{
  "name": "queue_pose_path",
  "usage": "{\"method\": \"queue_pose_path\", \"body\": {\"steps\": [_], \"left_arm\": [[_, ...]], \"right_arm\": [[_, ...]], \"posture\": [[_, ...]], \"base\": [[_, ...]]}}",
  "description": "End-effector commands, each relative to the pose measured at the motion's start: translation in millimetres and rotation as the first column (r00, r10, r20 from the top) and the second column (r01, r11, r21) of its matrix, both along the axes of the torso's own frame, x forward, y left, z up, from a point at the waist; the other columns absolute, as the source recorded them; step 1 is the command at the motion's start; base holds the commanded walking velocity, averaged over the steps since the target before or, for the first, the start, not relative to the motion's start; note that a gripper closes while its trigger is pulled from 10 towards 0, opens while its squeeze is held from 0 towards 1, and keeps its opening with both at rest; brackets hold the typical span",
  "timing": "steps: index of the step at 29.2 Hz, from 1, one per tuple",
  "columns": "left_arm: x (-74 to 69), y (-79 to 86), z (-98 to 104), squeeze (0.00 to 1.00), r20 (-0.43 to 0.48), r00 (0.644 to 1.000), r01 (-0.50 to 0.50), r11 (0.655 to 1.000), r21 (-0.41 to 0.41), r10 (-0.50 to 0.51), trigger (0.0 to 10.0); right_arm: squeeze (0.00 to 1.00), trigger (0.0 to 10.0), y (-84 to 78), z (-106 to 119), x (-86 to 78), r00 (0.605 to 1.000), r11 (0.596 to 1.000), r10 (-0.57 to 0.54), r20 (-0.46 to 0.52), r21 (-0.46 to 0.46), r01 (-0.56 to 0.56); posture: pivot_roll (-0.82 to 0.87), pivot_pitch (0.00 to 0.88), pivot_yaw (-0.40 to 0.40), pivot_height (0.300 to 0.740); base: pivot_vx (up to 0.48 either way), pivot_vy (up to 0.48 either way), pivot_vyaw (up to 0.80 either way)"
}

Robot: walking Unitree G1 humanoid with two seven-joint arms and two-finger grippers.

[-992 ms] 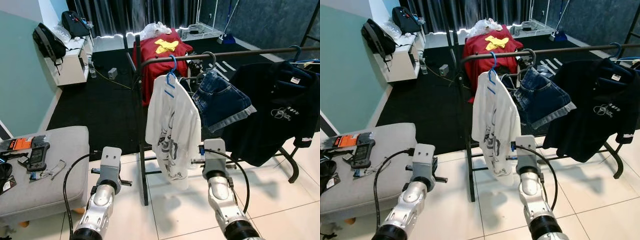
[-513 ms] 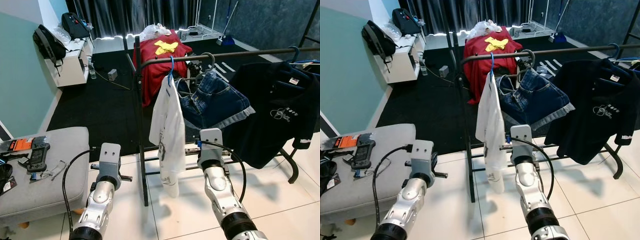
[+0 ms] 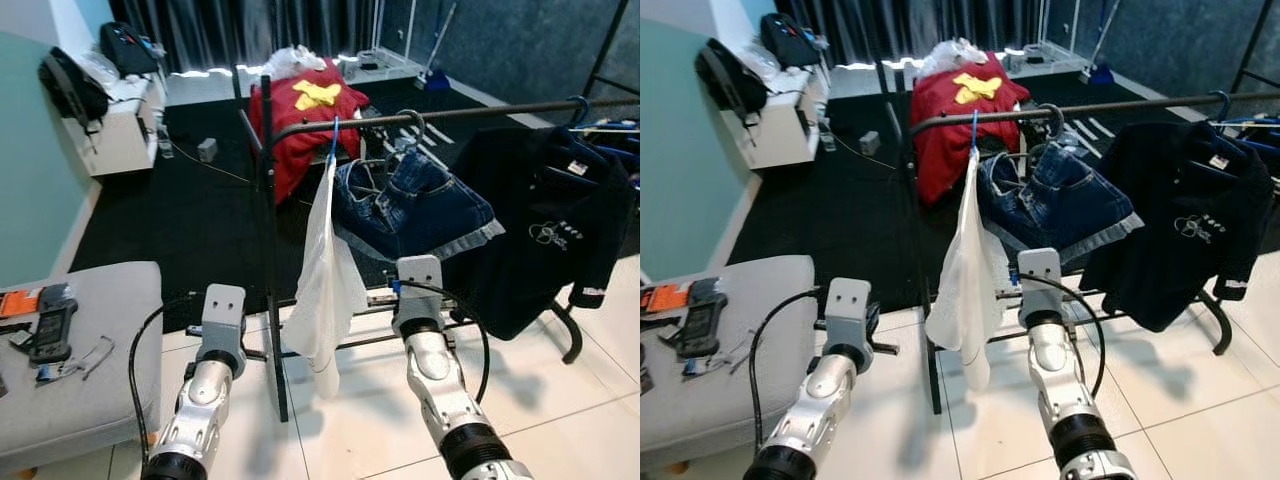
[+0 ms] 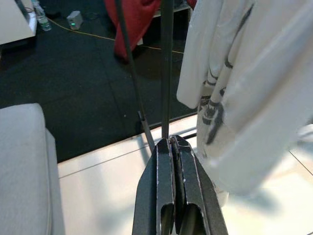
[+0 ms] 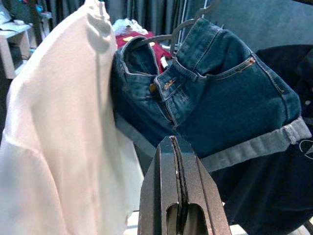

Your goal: Hang hanger

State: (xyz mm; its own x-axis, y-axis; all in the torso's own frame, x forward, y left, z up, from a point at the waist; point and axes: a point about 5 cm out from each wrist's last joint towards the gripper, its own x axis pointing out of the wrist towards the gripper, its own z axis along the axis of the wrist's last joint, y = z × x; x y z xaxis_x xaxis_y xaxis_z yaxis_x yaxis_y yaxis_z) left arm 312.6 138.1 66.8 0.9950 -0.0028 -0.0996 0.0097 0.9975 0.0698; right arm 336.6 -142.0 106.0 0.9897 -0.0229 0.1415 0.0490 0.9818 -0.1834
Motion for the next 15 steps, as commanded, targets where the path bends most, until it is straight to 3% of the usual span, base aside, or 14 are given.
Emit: {"method": "queue_pose_path", "body": {"steps": [1,11,15], "left_arm": [[0.8,1.1,2.0,0.0,0.009,1.0,-0.004,1.0,-0.01,0.004,10.0],[0.8,2.3,2.3,0.0,0.011,1.0,-0.007,1.0,-0.01,0.007,10.0],[0.4,6.2,2.8,0.0,0.022,0.999,-0.04,0.999,-0.033,0.041,10.0]], "right_arm": [[0.0,10.0,2.2,0.1,0.5,1.0,1.0,0.008,-0.003,0.004,-0.008],[0.0,10.0,2.1,-0.9,-0.3,1.0,1.0,0.009,-0.007,0.002,-0.009],[0.0,10.0,1.6,-2.1,-1.2,1.0,1.0,0.008,-0.011,-0.002,-0.008]], "posture": [[-0.09,0.0,0.017,0.74],[-0.1,0.0,0.017,0.74],[-0.1,0.0,0.016,0.74]], "base": [[0.39,0.0,0.0],[0.381,0.0,0.0],[0.0,0.0,0.0]]}}
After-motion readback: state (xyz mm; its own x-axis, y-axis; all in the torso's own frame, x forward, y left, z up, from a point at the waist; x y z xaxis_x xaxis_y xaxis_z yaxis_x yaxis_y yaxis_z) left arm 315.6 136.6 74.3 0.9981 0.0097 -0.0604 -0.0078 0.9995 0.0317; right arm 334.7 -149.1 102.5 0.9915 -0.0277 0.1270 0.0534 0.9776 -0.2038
